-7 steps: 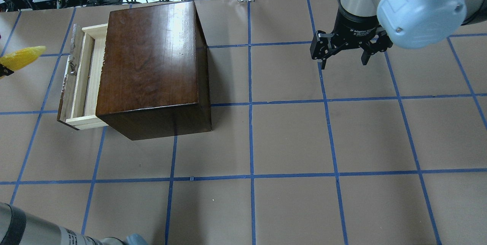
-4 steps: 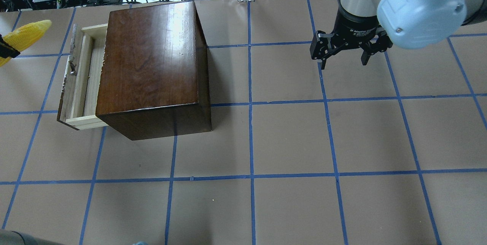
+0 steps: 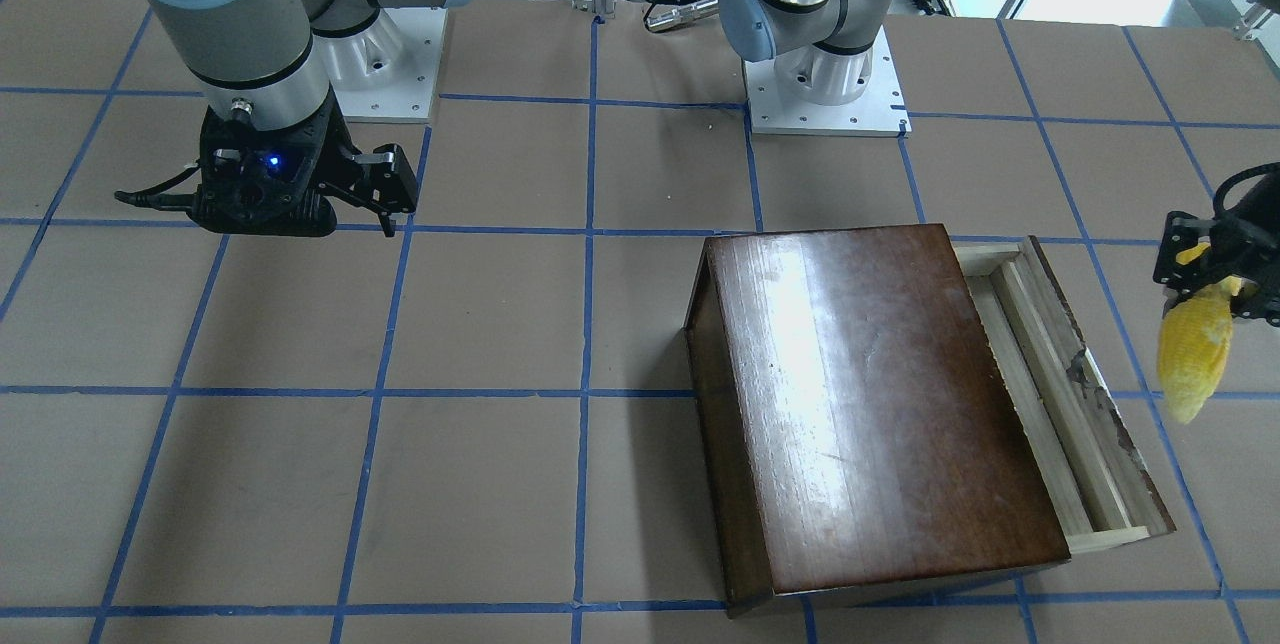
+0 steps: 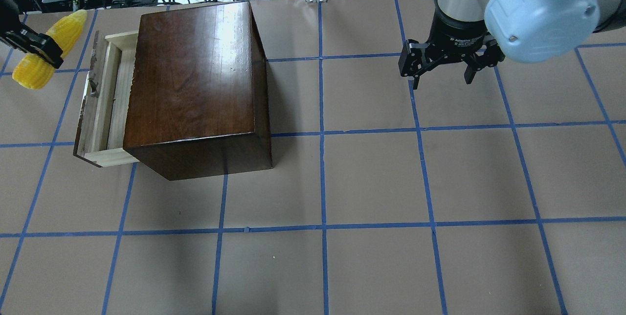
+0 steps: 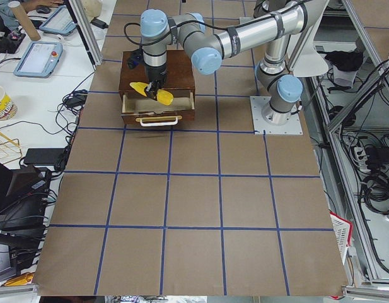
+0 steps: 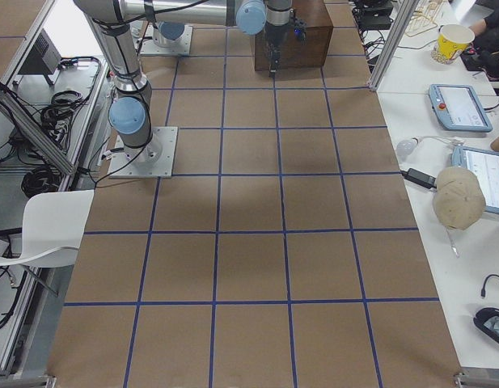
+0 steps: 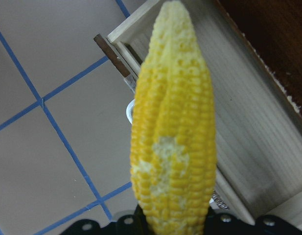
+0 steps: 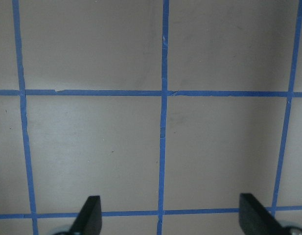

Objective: Open drawer and put corn inside
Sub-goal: 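Lift the corn and carry it over the open drawer with the left gripper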

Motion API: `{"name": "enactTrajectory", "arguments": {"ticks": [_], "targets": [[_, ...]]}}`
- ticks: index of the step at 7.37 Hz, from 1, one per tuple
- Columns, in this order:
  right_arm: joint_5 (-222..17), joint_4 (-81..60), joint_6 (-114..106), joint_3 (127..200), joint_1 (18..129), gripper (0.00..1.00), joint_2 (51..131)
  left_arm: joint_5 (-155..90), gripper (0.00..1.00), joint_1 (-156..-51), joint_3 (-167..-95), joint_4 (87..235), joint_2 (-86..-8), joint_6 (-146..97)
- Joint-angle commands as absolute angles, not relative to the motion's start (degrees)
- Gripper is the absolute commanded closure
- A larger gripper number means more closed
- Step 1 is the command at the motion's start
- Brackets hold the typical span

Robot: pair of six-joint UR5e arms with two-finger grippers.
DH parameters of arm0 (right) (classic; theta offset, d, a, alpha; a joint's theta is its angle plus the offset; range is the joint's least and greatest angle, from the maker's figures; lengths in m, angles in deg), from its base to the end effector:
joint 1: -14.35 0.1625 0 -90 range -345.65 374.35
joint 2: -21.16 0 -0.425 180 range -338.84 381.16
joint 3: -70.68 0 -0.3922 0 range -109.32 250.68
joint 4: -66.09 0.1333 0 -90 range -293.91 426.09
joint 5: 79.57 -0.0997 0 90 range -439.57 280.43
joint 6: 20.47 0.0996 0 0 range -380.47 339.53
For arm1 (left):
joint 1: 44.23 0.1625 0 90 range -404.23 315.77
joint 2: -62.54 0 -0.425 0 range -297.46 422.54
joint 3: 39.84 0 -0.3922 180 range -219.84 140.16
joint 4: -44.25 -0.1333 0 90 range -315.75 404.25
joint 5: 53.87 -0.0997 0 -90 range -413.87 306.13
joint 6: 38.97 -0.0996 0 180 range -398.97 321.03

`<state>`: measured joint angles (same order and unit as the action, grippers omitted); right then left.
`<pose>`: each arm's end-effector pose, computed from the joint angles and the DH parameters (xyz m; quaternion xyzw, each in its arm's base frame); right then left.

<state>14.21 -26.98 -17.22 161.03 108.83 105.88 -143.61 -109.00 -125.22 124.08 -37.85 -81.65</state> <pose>0.1673 -0.5131 0.4435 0.0115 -0.9991 -0.0201 0.0344 0.1236 -0.5762 0.4494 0.1517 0.9877 -0.0331 0.0196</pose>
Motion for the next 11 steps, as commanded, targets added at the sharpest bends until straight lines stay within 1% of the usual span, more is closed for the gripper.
{"name": "enactTrajectory", "arguments": {"ticks": [1,2,3,4,11], "targets": [[14.3,-27.0,-17.2,161.0,108.8,0.0,105.9,-143.5,1.0,-109.4,-126.7,124.8,-38.6,-66.1],[14.3,-27.0,-17.2,161.0,108.8,0.0,105.9,-143.5,1.0,-111.4,-127.0,125.1,-38.7,-57.9],[14.2,-27.0,-17.2,161.0,108.8,0.0,105.9,-144.9,1.0,-114.5,-127.1,125.0,-39.0,-54.0],[14.2,-27.0,-17.2,161.0,108.8,0.0,105.9,-145.3,1.0,-115.2,-127.6,124.8,-39.8,-52.4],[14.3,-27.0,-17.2,161.0,108.8,0.0,105.9,-145.2,1.0,-114.3,-129.0,123.8,-43.6,-54.3]]}}
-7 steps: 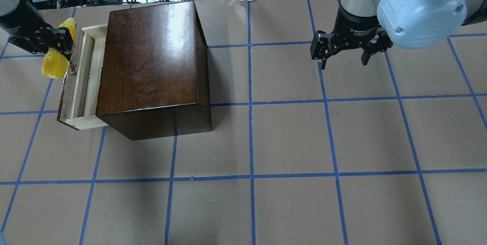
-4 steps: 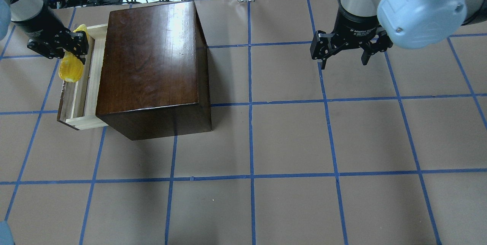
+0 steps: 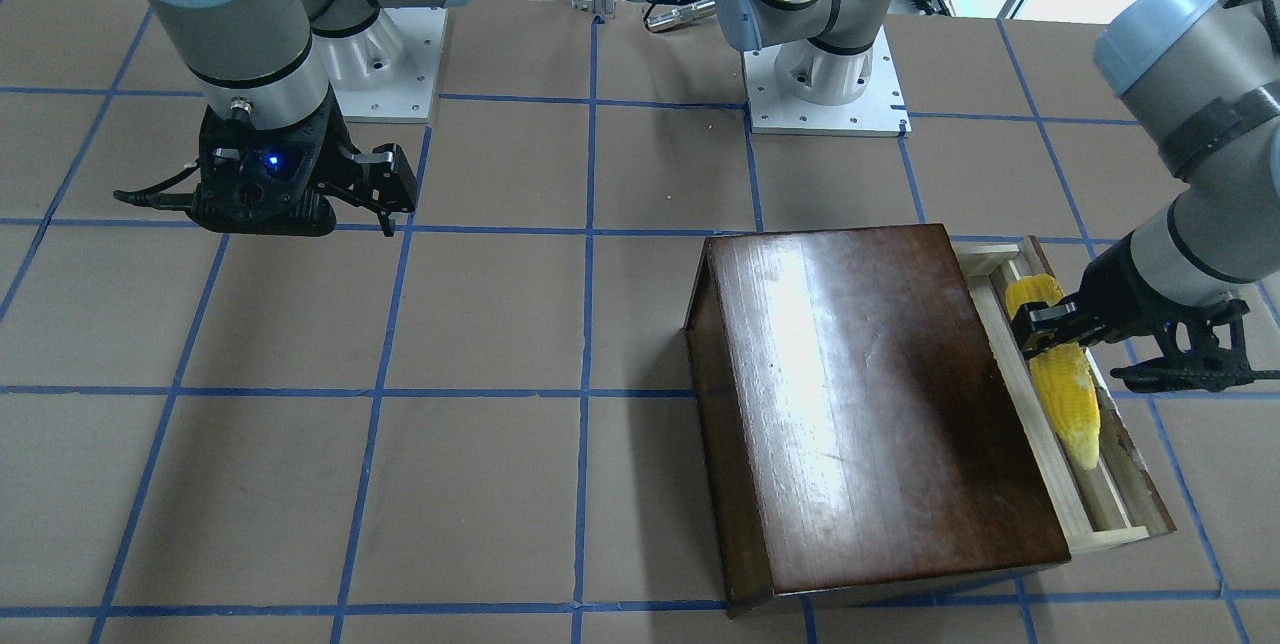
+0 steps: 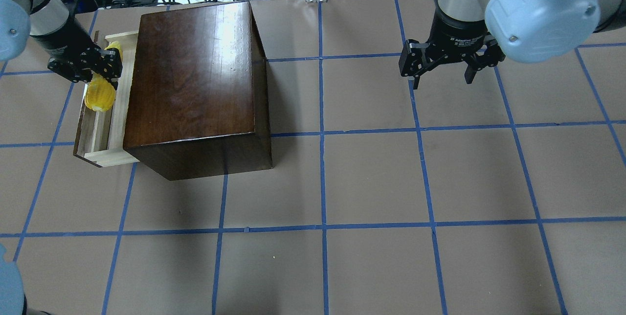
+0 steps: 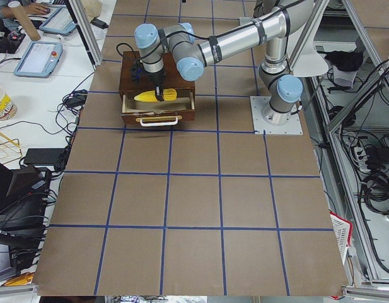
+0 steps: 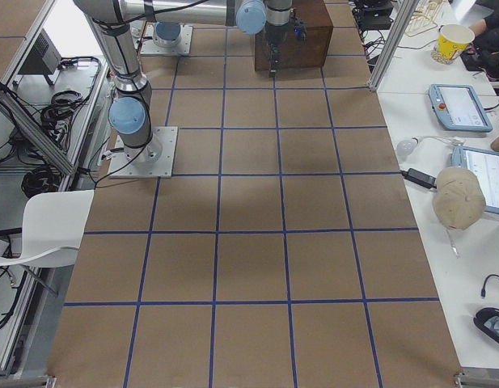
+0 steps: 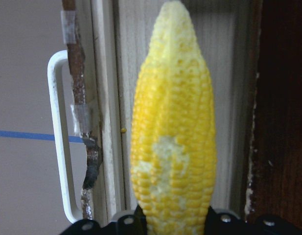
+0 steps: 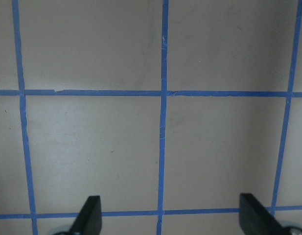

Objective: Open drawer and put corn inside
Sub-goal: 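Lift the corn and carry it over the open drawer with the left gripper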

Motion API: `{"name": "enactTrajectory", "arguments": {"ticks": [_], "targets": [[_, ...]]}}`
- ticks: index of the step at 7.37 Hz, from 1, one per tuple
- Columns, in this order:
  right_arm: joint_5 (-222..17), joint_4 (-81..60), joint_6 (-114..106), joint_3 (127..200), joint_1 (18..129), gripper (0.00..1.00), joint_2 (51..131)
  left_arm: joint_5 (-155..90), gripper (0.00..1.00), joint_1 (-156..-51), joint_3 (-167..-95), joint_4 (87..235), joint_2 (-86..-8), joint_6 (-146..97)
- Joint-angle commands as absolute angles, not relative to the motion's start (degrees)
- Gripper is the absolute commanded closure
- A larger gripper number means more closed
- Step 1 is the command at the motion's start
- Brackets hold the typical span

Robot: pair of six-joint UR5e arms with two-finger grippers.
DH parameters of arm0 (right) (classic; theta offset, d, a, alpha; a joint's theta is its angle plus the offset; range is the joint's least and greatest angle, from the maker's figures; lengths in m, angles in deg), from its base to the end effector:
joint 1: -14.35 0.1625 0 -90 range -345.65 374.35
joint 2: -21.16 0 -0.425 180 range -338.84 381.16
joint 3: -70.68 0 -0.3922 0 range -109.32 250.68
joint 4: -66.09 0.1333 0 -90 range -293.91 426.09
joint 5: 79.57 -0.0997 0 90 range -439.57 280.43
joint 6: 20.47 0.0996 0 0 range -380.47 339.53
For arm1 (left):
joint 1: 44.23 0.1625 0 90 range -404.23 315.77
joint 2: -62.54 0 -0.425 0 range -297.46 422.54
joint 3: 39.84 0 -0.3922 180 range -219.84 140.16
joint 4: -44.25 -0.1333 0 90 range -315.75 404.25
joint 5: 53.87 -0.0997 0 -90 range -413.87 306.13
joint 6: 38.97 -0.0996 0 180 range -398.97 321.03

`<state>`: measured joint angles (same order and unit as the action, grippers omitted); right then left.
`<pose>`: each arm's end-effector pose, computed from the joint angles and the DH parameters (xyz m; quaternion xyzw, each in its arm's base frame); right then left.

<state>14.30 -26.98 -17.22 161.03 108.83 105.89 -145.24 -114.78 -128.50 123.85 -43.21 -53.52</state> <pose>0.1672 -0.5130 0.4436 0.0115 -0.9991 -0.0199 0.0352 0.0723 -0.5978 0.3676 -0.0423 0.9984 0.0369 0.0012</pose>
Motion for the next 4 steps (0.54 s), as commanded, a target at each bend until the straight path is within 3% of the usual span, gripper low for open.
{"name": "enactTrajectory", "arguments": {"ticks": [1,3,4], "targets": [[14.3,-27.0,-17.2,161.0,108.8,0.0,105.9,-145.2,1.0,-113.7,-129.2,123.4,-43.8,-54.5],[14.3,-27.1,-17.2,161.0,108.8,0.0,105.9,-145.2,1.0,-113.2,-129.8,123.3,-44.0,-55.1],[14.3,-27.0,-17.2,161.0,108.8,0.0,105.9,-145.3,0.6,-113.1,-129.7,123.2,-44.1,-55.1]]}}
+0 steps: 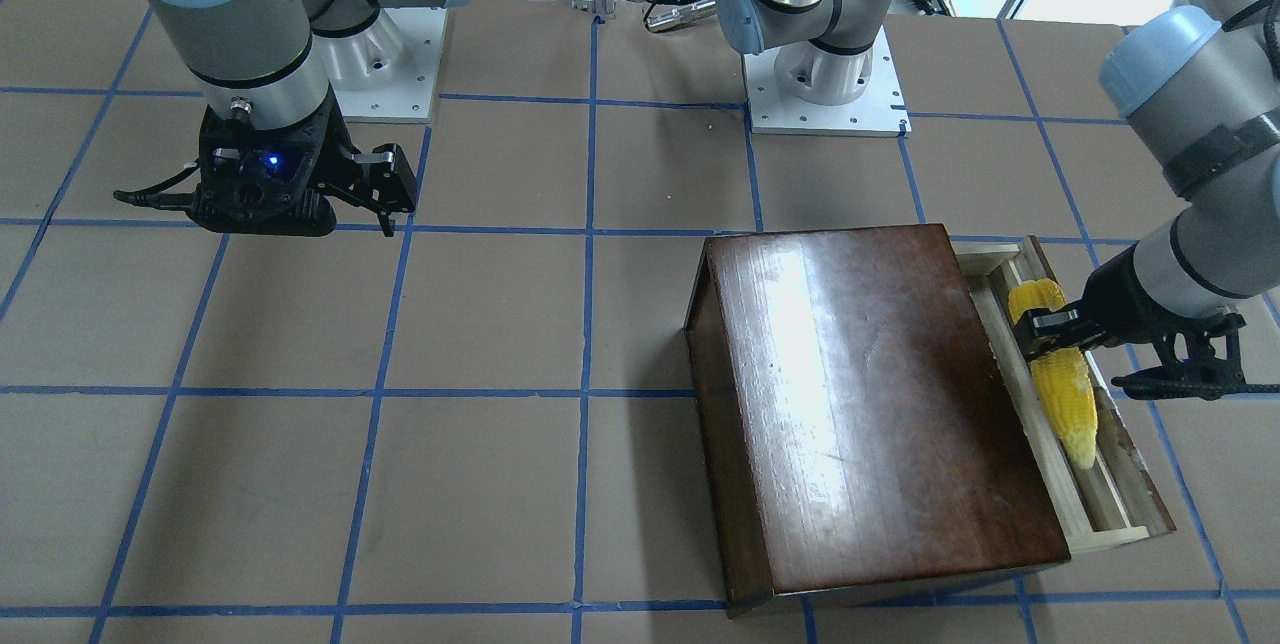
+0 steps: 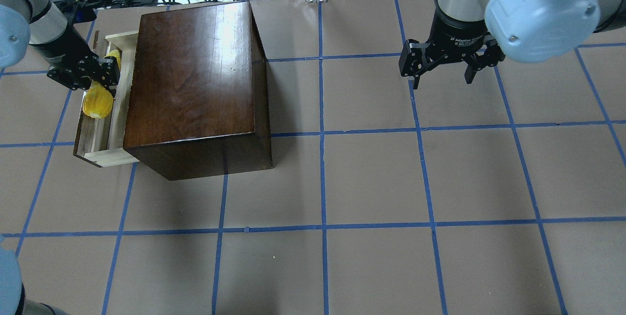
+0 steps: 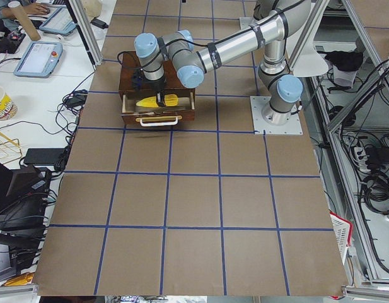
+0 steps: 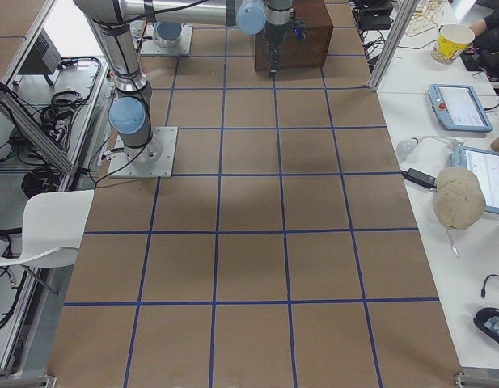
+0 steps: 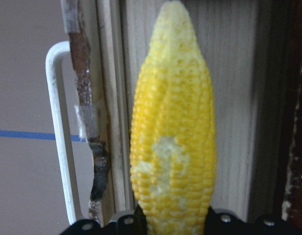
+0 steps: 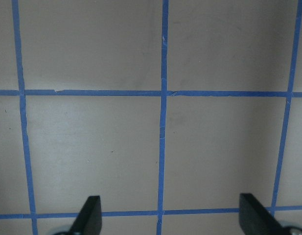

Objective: Open drawer and put corn inside
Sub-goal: 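Lower the corn into the drawer and open the left gripper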

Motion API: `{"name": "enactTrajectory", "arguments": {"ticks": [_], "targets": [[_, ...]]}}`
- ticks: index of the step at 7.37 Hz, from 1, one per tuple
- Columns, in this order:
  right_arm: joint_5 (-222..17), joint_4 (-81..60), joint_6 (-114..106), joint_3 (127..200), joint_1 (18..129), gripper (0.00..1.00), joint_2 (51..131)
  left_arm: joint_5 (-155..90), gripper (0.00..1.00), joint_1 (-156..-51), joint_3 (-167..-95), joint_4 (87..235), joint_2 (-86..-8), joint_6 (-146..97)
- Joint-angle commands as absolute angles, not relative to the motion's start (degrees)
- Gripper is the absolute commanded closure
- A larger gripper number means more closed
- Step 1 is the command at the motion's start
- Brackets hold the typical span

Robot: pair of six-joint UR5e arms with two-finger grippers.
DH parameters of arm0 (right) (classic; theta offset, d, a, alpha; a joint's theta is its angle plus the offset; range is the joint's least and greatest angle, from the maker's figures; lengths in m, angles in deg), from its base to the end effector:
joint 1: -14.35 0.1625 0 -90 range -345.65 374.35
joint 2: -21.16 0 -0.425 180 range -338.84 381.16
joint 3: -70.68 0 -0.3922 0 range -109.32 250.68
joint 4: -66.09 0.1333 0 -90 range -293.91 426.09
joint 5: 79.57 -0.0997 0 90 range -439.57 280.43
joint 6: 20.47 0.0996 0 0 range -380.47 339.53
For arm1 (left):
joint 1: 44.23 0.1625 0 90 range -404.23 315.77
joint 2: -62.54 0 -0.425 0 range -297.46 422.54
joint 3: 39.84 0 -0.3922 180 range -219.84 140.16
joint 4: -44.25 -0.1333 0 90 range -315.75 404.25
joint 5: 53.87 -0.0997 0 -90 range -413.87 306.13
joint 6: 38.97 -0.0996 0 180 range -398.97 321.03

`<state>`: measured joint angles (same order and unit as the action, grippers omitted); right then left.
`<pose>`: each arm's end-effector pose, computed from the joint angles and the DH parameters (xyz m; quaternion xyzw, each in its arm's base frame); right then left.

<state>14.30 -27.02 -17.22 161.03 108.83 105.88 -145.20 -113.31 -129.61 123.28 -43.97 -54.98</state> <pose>0.1672 -0.5132 0.4436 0.0115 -0.9991 -0.0197 0.0352 0.0874 -0.5954 0.3517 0.0422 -0.9980 -0.0476 0.0037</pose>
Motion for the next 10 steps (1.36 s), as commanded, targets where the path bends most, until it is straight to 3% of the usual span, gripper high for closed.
{"name": "enactTrajectory", "arguments": {"ticks": [1,2,8,10], "targets": [[14.3,-27.1,-17.2,161.0,108.8,0.0,105.9,-145.3,0.21,-113.1,-129.6,122.8,-44.0,-55.0],[14.3,-27.0,-17.2,161.0,108.8,0.0,105.9,-145.3,0.16,-113.1,-129.5,122.8,-43.7,-55.0],[14.3,-27.0,-17.2,161.0,108.8,0.0,105.9,-145.4,0.14,-113.8,-128.5,123.0,-41.2,-54.9],[14.3,-27.0,-17.2,161.0,108.8,0.0,105.9,-144.8,0.0,-115.4,-128.0,123.9,-38.1,-54.4]]}}
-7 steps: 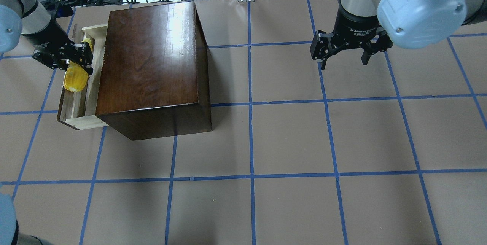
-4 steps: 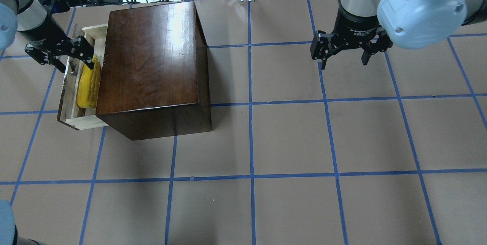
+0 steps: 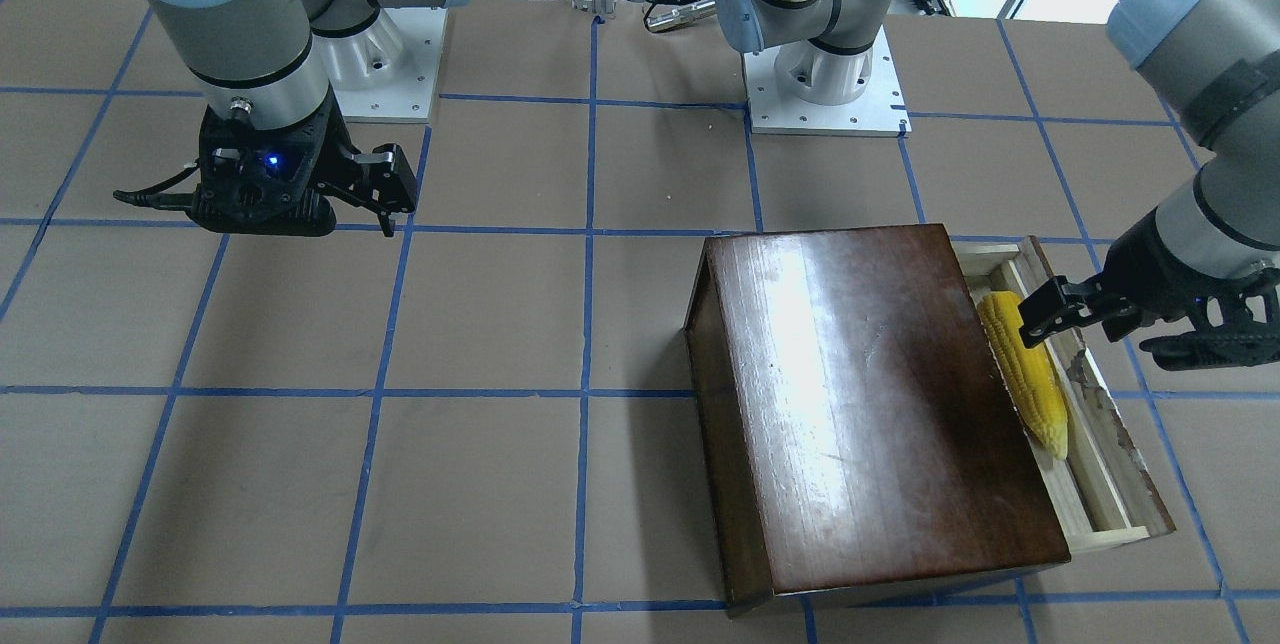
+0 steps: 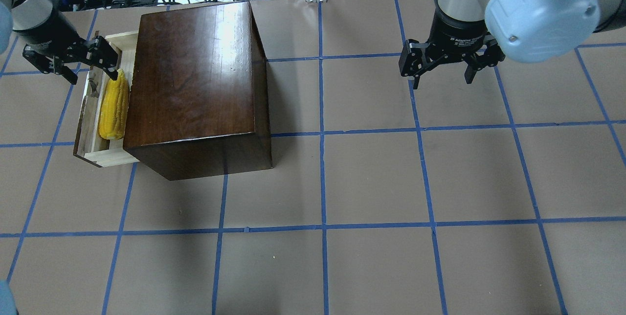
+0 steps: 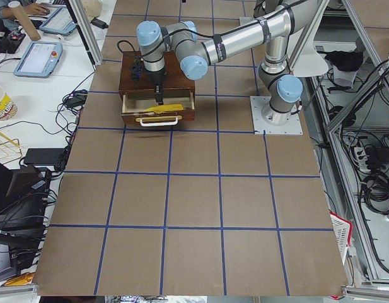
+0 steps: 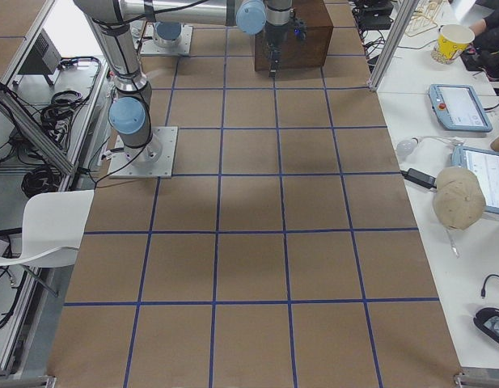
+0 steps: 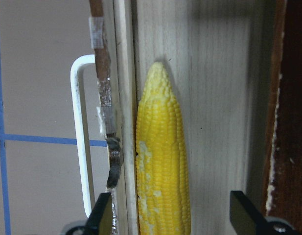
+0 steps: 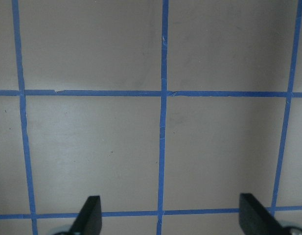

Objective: Open drawer and put corn inside
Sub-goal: 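Lower the corn into the drawer and open the left gripper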

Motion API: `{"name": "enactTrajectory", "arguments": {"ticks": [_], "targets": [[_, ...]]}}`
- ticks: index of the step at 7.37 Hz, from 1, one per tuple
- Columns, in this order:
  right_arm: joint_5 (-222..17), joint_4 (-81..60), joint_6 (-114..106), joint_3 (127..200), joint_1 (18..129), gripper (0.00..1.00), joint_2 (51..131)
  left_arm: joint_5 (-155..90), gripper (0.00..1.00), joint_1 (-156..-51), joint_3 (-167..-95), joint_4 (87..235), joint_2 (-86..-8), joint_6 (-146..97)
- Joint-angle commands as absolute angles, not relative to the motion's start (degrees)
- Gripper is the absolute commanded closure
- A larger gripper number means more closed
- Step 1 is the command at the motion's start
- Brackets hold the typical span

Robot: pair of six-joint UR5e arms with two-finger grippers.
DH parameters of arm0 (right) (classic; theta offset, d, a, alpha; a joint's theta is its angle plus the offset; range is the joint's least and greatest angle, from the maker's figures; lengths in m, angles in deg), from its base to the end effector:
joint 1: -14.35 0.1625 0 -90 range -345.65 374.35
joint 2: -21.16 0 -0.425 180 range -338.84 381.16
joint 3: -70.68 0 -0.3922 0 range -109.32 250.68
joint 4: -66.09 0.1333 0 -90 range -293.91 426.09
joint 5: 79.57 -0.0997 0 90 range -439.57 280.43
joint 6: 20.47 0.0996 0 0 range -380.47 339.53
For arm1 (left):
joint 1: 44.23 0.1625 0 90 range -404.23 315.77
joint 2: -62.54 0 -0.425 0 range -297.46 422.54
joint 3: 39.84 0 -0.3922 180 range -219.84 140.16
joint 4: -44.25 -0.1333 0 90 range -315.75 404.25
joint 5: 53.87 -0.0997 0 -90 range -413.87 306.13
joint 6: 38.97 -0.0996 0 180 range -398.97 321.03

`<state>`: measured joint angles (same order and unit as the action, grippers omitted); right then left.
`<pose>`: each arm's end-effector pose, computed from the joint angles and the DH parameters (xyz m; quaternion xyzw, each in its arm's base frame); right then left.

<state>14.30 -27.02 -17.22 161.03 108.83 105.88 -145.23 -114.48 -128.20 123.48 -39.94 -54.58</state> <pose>0.1672 -0.5132 0.4436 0.0115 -0.9991 -0.0197 0.0352 0.0716 -0.5869 0.4040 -0.0361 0.9993 0.0042 0.0111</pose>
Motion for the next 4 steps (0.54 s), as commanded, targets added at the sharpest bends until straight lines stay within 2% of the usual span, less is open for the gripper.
{"name": "enactTrajectory", "arguments": {"ticks": [1,4], "targets": [[14.3,-27.0,-17.2,161.0,108.8,0.0,105.9,-144.9,0.0,-117.2,-128.0,124.4,-36.3,-54.4],[14.1,-27.0,-17.2,161.0,108.8,0.0,105.9,-145.3,0.0,-125.2,-127.2,130.2,-31.4,-54.0]]}}
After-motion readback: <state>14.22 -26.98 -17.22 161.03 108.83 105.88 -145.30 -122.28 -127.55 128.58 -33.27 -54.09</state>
